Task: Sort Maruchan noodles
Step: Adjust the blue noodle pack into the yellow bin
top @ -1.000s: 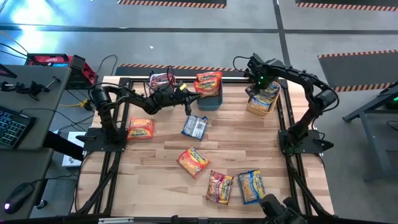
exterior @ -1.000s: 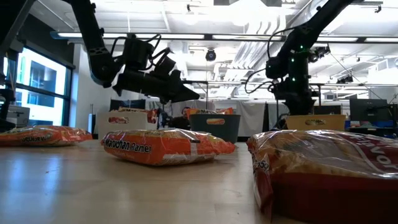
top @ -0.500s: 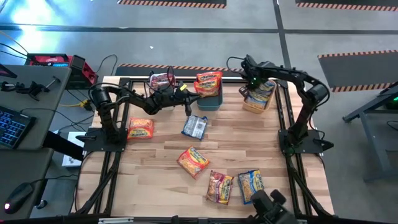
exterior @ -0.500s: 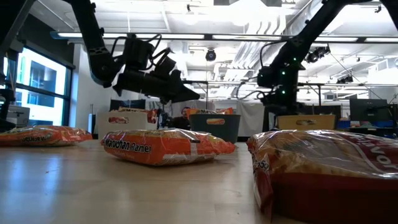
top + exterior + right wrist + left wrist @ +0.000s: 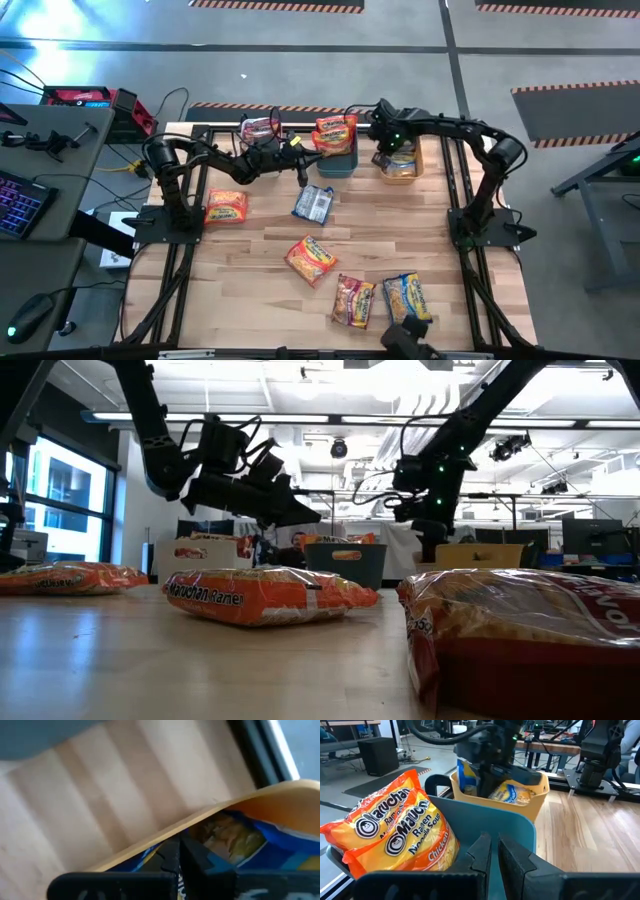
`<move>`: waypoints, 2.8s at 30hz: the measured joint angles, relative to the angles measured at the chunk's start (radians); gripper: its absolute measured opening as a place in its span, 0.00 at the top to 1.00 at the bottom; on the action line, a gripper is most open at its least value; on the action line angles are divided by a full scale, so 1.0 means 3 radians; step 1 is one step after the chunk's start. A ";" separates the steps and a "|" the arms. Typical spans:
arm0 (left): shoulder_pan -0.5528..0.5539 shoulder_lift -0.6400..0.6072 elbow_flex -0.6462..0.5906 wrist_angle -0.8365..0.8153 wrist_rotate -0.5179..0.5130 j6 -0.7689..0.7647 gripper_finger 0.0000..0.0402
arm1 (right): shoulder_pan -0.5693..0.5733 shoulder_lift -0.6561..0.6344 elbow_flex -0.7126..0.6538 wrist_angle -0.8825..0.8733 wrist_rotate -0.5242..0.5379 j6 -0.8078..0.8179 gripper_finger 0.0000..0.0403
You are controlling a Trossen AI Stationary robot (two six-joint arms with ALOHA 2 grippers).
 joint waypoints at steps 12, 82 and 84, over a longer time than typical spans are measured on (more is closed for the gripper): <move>-0.0017 0.0000 -0.0001 -0.0023 0.0000 0.0004 0.95 | -0.0141 -0.0151 0.0005 0.0016 0.0254 0.0319 1.00; -0.0041 -0.0001 -0.0001 -0.0172 0.0001 -0.0053 0.95 | -0.0122 -0.0166 0.0307 -0.0782 -0.0230 0.0646 0.94; -0.0041 -0.0001 -0.0001 -0.0177 0.0001 -0.0053 0.95 | -0.0091 -0.0117 0.0250 -0.0782 -0.0260 0.0758 0.88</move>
